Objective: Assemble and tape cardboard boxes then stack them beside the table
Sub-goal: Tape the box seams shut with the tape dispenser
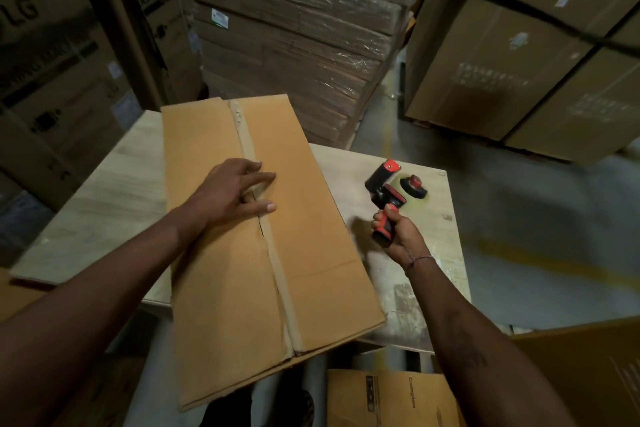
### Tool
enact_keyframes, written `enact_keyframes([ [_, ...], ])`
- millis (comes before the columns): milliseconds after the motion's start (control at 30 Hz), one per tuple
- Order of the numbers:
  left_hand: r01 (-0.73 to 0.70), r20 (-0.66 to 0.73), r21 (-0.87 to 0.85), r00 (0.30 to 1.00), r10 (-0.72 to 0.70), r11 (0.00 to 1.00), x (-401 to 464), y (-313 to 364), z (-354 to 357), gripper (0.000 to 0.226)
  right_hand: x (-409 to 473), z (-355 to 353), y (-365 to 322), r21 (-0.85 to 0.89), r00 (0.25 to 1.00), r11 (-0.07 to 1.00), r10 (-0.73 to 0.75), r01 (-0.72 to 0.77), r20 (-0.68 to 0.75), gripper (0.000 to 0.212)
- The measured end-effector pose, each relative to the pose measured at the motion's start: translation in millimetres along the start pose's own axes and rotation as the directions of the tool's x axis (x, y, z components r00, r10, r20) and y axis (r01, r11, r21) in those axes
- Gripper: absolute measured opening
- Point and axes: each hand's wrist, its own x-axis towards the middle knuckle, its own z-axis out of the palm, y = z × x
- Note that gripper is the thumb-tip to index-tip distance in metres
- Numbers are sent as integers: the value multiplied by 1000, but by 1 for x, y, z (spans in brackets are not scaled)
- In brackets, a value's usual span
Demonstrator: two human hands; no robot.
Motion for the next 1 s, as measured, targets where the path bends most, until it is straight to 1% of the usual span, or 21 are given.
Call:
enact_keyframes([
  [100,-34,10,-44,999,34,998,6,-4,-8,79,-13,46,-13,-60,991,998,-24,32,130,10],
  [233,16,39,-297,999,-5,955,9,-8,-11,76,-26,108,-27,-95,959,992,-56,85,277,13],
  [267,26,36,-334,999,-15,942,11,-10,-12,75,-28,122,-29,-110,951,988,-67,105,303,13],
  [333,38,16,-365,999,-35,930,18,-16,-16,68,-32,152,-30,-143,936,981,-75,131,343,13],
  [400,53,-11,-470,998,-65,881,27,-24,-22,59,-33,181,-27,-164,928,976,-72,141,365,12],
  [467,69,-14,-635,995,-100,770,35,-34,-27,48,-31,208,-20,-168,929,975,-76,145,363,10],
  [533,88,1,-740,992,-129,667,45,-46,-30,42,-27,234,-10,-183,928,970,-83,158,362,13],
  [567,112,34,-795,989,-141,596,50,-50,-32,42,-24,247,-4,-205,930,963,-92,173,356,13],
  [633,179,128,-906,979,-156,382,61,-58,-36,40,-15,268,7,-270,936,938,-119,215,331,10],
  [667,211,170,-932,973,-158,295,65,-61,-38,36,-10,277,12,-314,937,918,-138,243,322,9],
  [700,233,199,-944,967,-161,234,70,-64,-40,32,-5,284,16,-355,935,895,-158,272,317,9],
  [733,243,211,-948,963,-167,204,73,-66,-41,28,1,290,21,-387,932,873,-177,297,317,11],
  [767,241,207,-952,961,-182,187,77,-69,-41,25,5,296,24,-410,927,854,-193,320,322,15],
  [800,228,187,-954,960,-209,194,80,-69,-42,26,7,299,25,-429,921,836,-209,343,329,21],
  [833,199,142,-956,958,-250,218,85,-72,-41,28,9,303,27,-445,913,817,-225,367,340,27],
  [867,163,80,-950,951,-298,266,90,-78,-42,30,10,308,28,-458,904,799,-241,391,352,29],
  [933,114,-43,-924,917,-395,364,100,-91,-43,35,15,316,31,-483,892,764,-274,428,358,25],
  [967,109,-82,-915,892,-444,388,105,-99,-45,39,19,318,33,-506,887,738,-293,447,356,19],
  [1000,105,-107,-915,867,-486,389,109,-106,-46,41,24,320,34,-543,883,700,-315,464,349,13],
])
